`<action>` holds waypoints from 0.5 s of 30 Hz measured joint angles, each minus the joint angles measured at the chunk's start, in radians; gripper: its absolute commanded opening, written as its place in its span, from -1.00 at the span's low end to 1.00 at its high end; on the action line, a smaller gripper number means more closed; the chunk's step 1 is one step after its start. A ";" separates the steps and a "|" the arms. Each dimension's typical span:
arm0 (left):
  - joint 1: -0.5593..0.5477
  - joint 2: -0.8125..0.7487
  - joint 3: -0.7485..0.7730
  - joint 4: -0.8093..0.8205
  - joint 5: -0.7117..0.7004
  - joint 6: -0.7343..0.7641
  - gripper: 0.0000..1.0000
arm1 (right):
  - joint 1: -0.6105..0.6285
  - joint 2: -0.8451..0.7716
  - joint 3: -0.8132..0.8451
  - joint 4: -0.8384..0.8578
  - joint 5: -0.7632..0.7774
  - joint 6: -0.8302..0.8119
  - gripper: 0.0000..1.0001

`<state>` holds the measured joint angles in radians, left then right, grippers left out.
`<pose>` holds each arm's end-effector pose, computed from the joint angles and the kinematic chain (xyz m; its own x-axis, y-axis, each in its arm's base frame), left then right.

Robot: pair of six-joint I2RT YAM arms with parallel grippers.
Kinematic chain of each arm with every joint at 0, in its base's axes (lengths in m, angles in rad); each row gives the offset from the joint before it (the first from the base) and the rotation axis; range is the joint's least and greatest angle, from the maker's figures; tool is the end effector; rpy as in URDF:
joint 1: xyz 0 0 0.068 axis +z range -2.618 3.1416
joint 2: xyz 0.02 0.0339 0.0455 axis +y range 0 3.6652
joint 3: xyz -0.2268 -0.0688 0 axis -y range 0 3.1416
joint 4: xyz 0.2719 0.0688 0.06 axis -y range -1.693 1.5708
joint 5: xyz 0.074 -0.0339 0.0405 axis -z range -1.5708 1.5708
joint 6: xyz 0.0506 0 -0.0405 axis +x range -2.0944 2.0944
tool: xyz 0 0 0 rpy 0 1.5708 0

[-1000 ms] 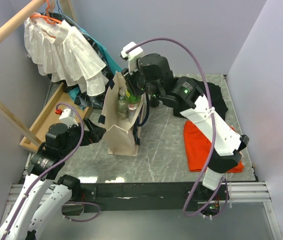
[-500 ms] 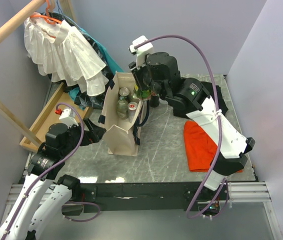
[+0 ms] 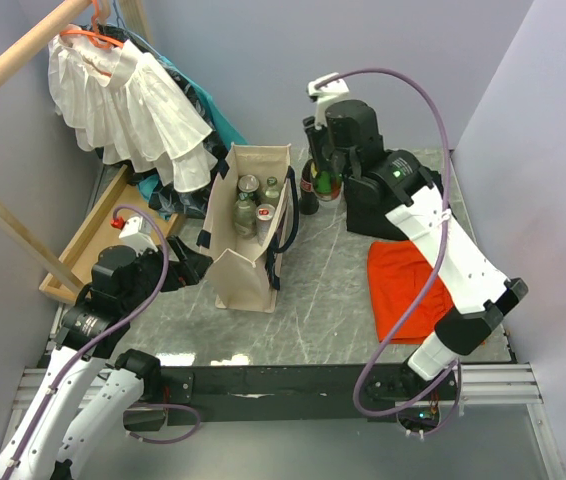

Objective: Take the beverage out of the canvas bag
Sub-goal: Place the drink at the center of the board.

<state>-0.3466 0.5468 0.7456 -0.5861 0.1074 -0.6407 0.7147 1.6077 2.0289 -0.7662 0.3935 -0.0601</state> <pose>0.1826 -0.0717 0.2970 -0.5425 -0.4360 -0.7181 0.1333 0.7993 -0.5859 0.2888 0.2250 0.4652 -0.2350 -0.2774 -0.9316 -0.3475 0.9191 -0.1860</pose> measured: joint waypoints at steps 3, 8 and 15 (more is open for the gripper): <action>0.000 0.000 0.000 0.000 0.000 0.000 0.93 | -0.046 -0.039 -0.081 0.026 -0.010 0.016 -1.00; 0.000 0.000 0.000 0.000 0.000 0.000 0.93 | -0.114 -0.073 -0.167 0.073 -0.026 0.041 -1.00; 0.000 0.000 0.000 0.000 -0.001 -0.003 0.93 | -0.182 -0.076 -0.286 0.170 -0.057 0.081 -1.00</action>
<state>-0.3466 0.5465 0.7456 -0.5865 0.1062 -0.6437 0.5323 1.5314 1.7428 -0.5964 0.3367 0.0208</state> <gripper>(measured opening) 0.966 0.398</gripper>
